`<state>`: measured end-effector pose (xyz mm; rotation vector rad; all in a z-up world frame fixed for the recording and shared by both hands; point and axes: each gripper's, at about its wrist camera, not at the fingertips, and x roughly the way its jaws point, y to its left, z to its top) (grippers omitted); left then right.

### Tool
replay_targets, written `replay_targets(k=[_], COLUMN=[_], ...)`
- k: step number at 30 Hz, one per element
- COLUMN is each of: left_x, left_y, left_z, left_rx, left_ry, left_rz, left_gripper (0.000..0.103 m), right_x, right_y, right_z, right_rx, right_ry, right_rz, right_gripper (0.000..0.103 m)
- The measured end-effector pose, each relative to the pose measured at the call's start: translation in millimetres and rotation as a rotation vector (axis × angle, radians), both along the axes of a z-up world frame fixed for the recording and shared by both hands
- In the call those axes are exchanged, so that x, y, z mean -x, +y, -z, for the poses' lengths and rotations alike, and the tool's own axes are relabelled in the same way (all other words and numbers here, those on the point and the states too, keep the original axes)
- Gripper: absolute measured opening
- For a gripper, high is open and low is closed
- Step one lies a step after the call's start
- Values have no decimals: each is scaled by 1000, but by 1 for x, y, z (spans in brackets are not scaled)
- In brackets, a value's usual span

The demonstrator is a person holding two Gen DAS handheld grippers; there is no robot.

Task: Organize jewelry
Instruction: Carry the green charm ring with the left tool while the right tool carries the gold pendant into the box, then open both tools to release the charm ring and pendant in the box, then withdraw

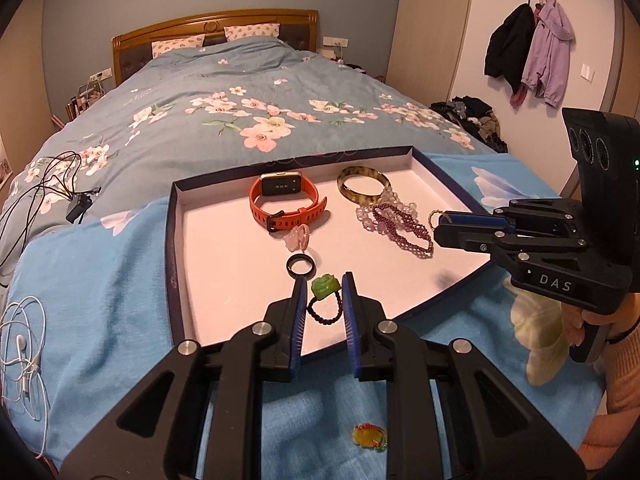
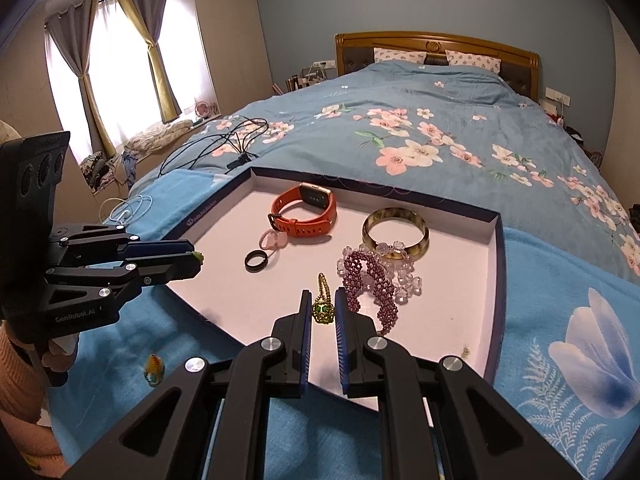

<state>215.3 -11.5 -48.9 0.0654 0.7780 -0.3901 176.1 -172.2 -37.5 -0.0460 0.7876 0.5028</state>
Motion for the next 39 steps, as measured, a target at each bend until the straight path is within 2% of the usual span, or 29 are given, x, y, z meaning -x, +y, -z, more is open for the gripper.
replay_targets(k=[18, 31, 36, 39], left_x=[-28, -31, -27, -24], left_y=[-7, -6, -4, 0], left_z=[20, 25, 21, 16], left_rx=[-19, -20, -18, -12], left_ry=[57, 63, 49, 35], left_rz=[-22, -36, -43, -56], left_gripper=[17, 17, 23, 32], right_x=[-18, -26, -25, -23], right_y=[-3, -7, -12, -16], right_z=[22, 28, 26, 22], right_rx=[-8, -22, -26, -33], right_ry=[73, 102, 89, 78], right_rz=[19, 50, 71, 85], right_gripper=[10, 12, 17, 18])
